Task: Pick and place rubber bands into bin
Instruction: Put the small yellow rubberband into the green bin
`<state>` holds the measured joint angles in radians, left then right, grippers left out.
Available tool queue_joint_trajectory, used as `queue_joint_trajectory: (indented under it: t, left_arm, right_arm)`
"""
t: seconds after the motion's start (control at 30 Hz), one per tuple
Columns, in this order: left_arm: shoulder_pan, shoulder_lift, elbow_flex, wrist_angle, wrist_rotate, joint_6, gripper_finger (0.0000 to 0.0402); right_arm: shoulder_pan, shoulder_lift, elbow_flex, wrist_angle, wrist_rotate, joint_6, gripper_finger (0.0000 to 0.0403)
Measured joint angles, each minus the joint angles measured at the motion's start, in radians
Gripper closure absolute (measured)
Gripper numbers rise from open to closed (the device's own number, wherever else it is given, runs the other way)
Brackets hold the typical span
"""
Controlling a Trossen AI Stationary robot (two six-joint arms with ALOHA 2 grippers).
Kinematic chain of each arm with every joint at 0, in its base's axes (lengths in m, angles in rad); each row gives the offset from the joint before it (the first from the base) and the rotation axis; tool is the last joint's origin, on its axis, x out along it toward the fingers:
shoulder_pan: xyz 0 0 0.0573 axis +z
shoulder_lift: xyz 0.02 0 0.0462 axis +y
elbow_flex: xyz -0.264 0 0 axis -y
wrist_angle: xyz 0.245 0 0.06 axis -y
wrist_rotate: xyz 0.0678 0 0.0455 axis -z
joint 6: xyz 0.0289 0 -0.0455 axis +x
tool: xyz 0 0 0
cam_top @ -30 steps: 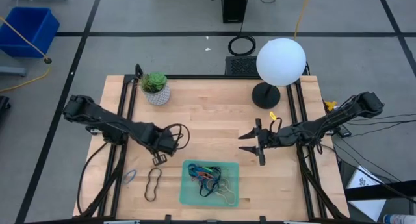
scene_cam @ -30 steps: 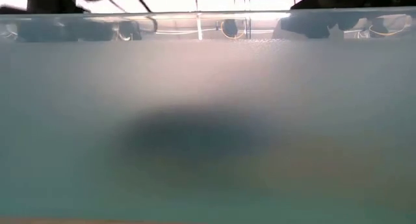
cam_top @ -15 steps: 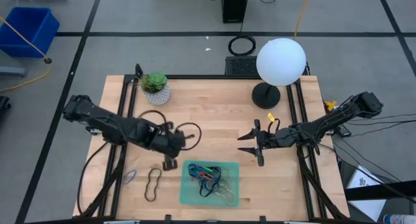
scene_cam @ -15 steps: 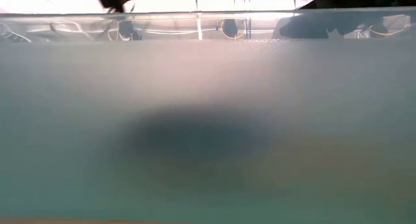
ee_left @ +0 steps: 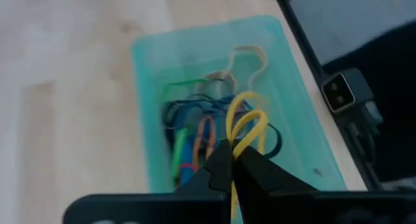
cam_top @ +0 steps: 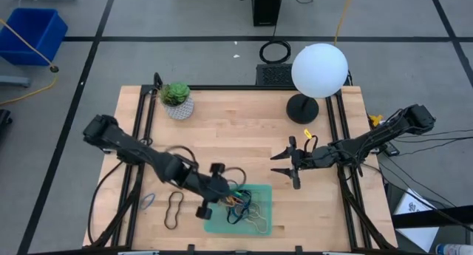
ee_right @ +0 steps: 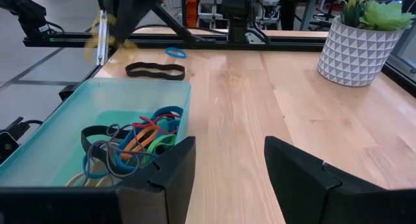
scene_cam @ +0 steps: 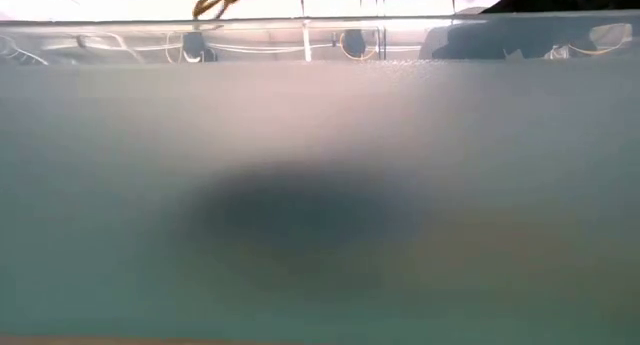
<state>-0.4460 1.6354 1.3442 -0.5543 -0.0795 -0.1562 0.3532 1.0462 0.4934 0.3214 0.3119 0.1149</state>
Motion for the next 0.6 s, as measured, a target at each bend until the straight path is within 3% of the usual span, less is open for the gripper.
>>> queue_joint_trajectory:
  t: [0.17, 0.47, 0.6]
  left_arm:
    - [-0.002, 0.106, 0.0, 0.056, 0.056, -0.003, 0.0392]
    - [-0.002, 0.221, 0.0, 0.08, 0.055, -0.1, 0.0396]
    - [-0.002, 0.246, 0.0, 0.082, 0.05, -0.196, 0.038]
  right_arm:
    - [0.0, 0.0, 0.0, -0.001, 0.0, 0.0, 0.0223]
    - [0.0, -0.001, 0.0, -0.006, 0.0, 0.003, 0.0226]
    - [0.0, -0.001, 0.0, -0.006, 0.0, 0.014, 0.0223]
